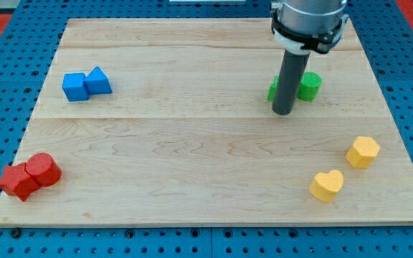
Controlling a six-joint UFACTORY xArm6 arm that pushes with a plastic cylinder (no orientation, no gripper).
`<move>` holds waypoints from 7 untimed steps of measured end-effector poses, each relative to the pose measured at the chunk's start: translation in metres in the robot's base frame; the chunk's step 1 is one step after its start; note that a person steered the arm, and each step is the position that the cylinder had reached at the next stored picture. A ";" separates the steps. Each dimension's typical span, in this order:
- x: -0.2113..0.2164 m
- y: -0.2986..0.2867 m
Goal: Push the green star to the left of the green circle
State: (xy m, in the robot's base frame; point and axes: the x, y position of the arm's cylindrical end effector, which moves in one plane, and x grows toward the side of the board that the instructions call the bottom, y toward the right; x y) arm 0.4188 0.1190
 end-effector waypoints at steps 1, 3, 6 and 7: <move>-0.005 0.000; -0.005 -0.007; 0.016 -0.006; 0.015 -0.001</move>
